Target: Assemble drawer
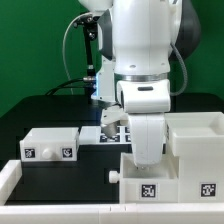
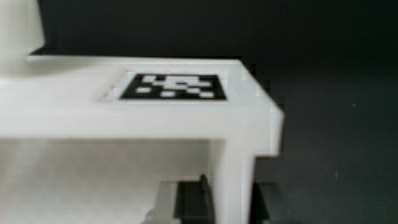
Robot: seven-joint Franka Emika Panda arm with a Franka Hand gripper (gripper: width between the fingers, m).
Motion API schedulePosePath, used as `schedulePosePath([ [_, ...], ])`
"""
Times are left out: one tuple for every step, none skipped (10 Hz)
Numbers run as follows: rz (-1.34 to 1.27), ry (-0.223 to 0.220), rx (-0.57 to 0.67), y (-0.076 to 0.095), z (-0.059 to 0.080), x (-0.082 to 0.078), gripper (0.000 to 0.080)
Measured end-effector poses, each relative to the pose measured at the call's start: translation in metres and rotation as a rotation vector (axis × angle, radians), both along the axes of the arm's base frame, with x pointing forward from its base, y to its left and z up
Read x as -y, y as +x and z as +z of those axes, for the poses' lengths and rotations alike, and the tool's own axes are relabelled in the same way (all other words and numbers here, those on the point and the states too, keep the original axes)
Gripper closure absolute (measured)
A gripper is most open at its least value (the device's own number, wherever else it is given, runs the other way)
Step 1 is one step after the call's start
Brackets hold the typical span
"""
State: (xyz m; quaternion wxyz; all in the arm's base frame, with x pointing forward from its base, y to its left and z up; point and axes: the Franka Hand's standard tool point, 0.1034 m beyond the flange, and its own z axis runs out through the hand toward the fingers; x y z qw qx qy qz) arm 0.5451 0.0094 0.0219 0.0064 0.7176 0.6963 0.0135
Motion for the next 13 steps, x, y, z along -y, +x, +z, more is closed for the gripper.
schedulePosePath([
  [-0.005, 0.001, -0.004, -0.0011, -0.0013, 0.002, 0.0765],
  [-0.008, 0.001, -0.006, -0.002, -0.0028, 0.0037, 0.0765],
  [-0.008, 0.001, -0.007, -0.0021, -0.003, 0.0034, 0.0765],
  [-0.008, 0.001, -0.007, -0.0023, -0.0033, 0.0034, 0.0765],
  [-0.008, 0.002, -0.008, -0.0024, -0.0036, 0.0034, 0.0765],
  [-0.008, 0.002, -0.008, -0.0025, -0.0038, 0.0034, 0.0765],
  [-0.008, 0.002, -0.008, -0.0025, -0.0037, 0.0033, 0.0765],
  [-0.003, 0.002, -0.001, -0.0005, -0.0006, 0.0021, 0.0765],
  [-0.003, 0.001, 0.004, 0.0008, 0.002, 0.0022, 0.0765],
  [-0.003, 0.0, 0.007, 0.0012, 0.0047, 0.0023, 0.0765],
  [-0.003, 0.0, 0.007, -0.0001, 0.0055, 0.002, 0.0765],
  [-0.002, 0.0, 0.004, -0.001, 0.0044, 0.0018, 0.0765],
  [-0.001, 0.001, 0.001, -0.0018, 0.003, 0.0011, 0.0765],
])
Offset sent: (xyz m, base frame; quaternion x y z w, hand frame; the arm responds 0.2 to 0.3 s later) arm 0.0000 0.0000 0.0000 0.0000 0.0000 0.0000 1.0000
